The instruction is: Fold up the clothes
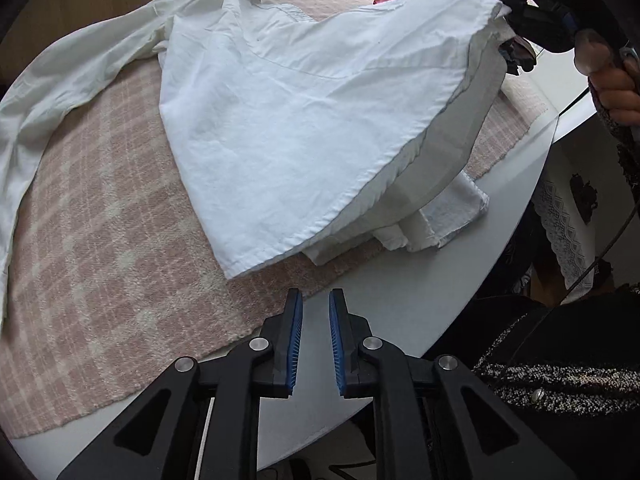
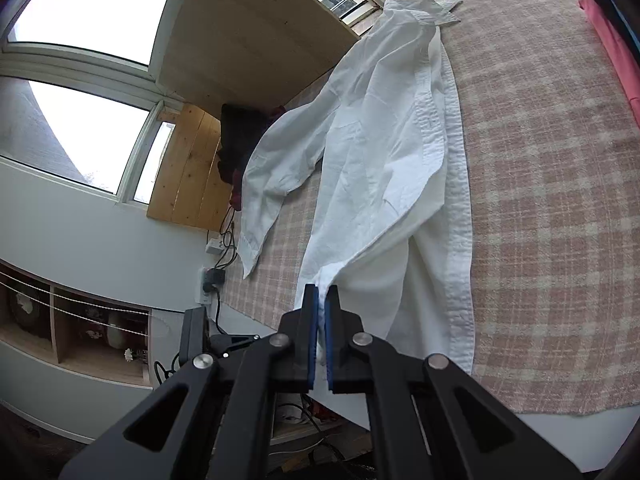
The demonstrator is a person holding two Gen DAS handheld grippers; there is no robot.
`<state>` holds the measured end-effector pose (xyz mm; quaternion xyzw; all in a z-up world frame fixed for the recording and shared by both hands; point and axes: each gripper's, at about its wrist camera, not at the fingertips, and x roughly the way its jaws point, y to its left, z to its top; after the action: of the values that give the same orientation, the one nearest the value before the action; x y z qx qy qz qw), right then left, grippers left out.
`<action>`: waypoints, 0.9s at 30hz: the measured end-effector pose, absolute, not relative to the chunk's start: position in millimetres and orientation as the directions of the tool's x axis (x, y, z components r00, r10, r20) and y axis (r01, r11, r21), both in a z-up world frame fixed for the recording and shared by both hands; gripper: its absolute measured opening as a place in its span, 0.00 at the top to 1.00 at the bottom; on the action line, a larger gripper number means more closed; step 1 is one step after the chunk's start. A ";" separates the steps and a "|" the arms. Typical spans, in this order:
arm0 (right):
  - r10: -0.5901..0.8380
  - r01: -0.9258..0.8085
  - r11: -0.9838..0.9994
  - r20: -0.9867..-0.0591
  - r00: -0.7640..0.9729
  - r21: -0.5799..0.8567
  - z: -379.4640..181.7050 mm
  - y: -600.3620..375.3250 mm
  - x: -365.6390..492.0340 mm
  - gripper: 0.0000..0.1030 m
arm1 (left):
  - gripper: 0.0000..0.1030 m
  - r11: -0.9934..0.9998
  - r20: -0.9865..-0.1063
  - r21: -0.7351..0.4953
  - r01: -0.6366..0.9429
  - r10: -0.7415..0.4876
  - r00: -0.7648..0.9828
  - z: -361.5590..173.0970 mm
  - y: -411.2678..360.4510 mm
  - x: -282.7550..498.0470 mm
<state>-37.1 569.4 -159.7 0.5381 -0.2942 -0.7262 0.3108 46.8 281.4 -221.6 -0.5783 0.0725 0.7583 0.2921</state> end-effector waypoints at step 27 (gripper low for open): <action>-0.740 0.000 -0.672 -0.671 -0.043 0.741 -267.9 536.9 2.8 0.97 | 1.00 -0.935 -0.960 0.007 -0.355 0.092 -0.263 -205.2 192.0 40.9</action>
<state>2.8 536.9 -267.9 0.6325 -0.2925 -0.6603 0.2801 40.9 192.0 -205.2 -0.5902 0.1113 0.7868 0.1421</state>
